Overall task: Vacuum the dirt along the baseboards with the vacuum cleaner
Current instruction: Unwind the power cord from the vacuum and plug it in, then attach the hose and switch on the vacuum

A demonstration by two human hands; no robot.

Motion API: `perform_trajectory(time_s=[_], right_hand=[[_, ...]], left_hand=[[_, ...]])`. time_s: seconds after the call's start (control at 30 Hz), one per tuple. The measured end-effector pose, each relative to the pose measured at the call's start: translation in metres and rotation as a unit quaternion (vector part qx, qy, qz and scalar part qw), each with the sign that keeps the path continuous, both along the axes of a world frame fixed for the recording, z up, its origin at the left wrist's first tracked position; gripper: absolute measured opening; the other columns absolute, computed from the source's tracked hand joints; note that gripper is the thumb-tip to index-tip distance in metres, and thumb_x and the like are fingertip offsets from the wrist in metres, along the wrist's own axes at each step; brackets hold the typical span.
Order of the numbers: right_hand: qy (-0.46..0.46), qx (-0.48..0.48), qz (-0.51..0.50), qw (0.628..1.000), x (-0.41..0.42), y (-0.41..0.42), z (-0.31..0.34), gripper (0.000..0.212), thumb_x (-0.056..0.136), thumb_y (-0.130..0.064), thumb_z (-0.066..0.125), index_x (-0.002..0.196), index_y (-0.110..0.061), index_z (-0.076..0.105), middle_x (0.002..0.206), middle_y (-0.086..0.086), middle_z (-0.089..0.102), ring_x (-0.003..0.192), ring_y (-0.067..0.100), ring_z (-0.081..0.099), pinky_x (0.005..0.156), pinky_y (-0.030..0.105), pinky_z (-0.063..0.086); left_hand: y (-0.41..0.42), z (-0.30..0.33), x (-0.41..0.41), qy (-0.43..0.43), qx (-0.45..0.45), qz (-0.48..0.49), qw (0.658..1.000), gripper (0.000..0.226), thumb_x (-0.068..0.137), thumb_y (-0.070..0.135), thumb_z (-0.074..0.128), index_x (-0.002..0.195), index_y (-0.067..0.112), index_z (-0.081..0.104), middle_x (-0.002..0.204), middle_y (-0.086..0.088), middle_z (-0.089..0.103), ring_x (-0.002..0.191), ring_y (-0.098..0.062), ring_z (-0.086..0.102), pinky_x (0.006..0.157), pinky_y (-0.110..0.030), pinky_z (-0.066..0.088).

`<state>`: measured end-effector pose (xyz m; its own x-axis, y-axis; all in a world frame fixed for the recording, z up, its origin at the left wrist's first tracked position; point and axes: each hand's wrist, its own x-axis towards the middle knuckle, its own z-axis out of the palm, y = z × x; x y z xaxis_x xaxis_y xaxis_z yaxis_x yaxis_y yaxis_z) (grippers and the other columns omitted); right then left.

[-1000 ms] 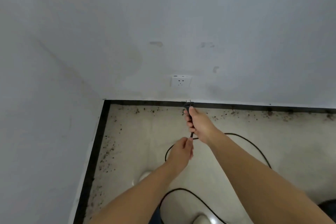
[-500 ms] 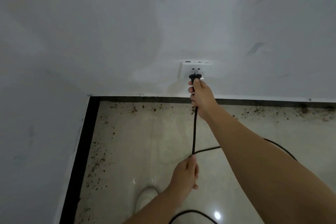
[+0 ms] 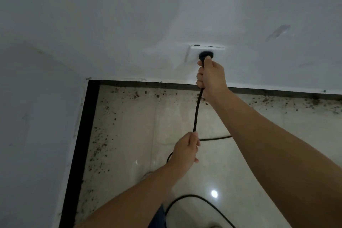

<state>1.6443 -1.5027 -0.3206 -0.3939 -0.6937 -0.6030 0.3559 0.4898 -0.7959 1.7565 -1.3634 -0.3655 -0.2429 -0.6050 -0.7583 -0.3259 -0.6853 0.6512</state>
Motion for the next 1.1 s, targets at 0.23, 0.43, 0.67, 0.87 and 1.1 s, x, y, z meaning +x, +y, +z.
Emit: perform_trajectory(time_s=[0.23,0.43,0.67,0.87,1.1], right_hand=[[-0.016,-0.006,0.032,0.999,-0.011,-0.007,-0.009,0.033,0.107,-0.027,0.032,0.083,-0.011,0.049,0.052,-0.005,0.034,0.035,0.004,0.028,0.035,0.018,0.022],[-0.065,0.073,0.131,0.987,-0.036,0.001,0.018,0.039,0.102,-0.045,0.04,0.115,-0.015,0.061,0.107,0.001,0.066,0.102,0.015,0.061,0.091,0.042,0.048],[0.03,0.223,0.141,0.964,-0.063,0.106,0.088,0.047,0.1,-0.038,0.049,0.138,-0.011,0.046,0.136,0.007,0.054,0.115,0.019,0.05,0.098,0.041,0.039],[0.244,0.314,0.214,0.892,-0.063,0.218,0.18,0.036,0.103,-0.025,0.04,0.129,-0.002,0.05,0.128,0.019,0.057,0.113,0.033,0.053,0.088,0.032,0.039],[0.236,0.336,0.212,0.887,-0.031,0.327,0.286,0.043,0.102,-0.025,0.041,0.141,-0.007,0.039,0.133,0.017,0.052,0.116,0.03,0.054,0.091,0.029,0.04]], left_hand=[[-0.015,-0.011,0.0,0.013,-0.057,-0.061,0.996,0.038,0.104,0.027,0.034,0.07,0.016,0.046,0.057,0.002,0.037,0.047,-0.004,0.036,0.052,-0.023,0.049],[-0.011,0.008,-0.001,0.001,-0.057,-0.028,0.998,0.028,0.102,0.031,0.04,0.124,0.017,0.05,0.101,-0.003,0.058,0.094,-0.015,0.056,0.083,-0.026,0.041],[0.008,0.098,0.008,-0.071,0.02,-0.041,0.996,0.041,0.101,0.038,0.038,0.138,0.02,0.04,0.121,-0.006,0.055,0.099,-0.017,0.054,0.086,-0.027,0.044],[0.031,0.214,0.017,-0.092,-0.029,-0.171,0.981,0.026,0.102,0.032,0.037,0.115,0.015,0.053,0.099,-0.001,0.057,0.082,-0.012,0.052,0.06,-0.015,0.039],[0.04,0.34,0.018,-0.106,-0.141,-0.41,0.895,0.024,0.103,0.032,0.035,0.112,0.017,0.05,0.1,-0.011,0.062,0.088,-0.023,0.058,0.072,-0.032,0.048]])
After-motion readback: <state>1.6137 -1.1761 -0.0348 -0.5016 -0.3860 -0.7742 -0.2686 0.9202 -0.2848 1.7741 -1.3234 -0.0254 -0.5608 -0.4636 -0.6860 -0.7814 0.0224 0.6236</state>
